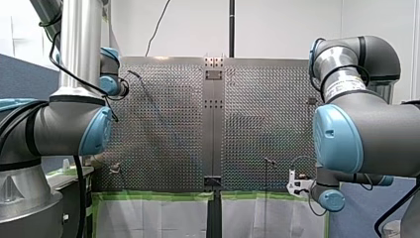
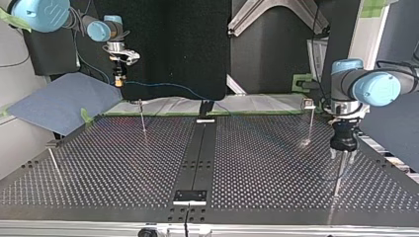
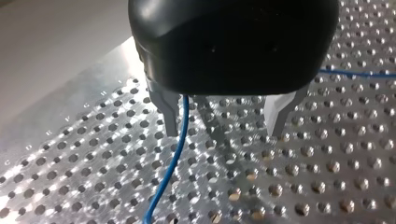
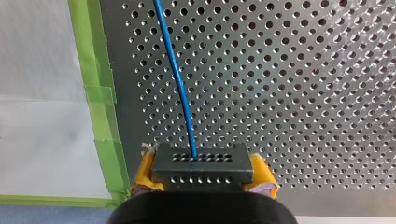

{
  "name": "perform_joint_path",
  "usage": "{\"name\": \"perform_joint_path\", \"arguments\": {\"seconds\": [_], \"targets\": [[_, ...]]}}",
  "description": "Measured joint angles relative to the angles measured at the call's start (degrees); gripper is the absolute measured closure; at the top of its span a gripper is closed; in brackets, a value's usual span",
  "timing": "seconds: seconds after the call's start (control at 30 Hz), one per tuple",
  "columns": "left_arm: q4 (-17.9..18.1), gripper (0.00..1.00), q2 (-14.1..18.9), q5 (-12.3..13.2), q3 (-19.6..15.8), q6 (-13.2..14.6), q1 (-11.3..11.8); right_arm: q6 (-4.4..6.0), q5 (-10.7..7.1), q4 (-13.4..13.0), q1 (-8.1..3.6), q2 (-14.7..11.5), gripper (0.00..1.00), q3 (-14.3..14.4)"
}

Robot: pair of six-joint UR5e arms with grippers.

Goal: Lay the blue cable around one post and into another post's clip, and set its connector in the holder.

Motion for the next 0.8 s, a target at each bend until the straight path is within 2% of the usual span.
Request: {"name": "perform_joint_path", "arguments": {"seconds": [0.13,0.33,0.53,0.8], "targets": [[0.5,0.09,0.0,0.8,-0.2,-2.0,0.3,0.0,0.0,0.0,0.03,0.0,1.0,0.0],[1.6,0.09,0.0,0.5,-0.2,-3.7,0.9,0.0,0.0,0.0,0.06,0.0,1.0,0.0],[2.0,0.09,0.1,0.2,-0.2,-3.6,1.8,0.0,0.0,0.0,0.07,0.0,1.0,0.0],[2.1,0.09,0.8,0.1,-0.2,-1.7,2.3,0.0,0.0,0.0,0.09,0.0,1.0,-0.1]]}}
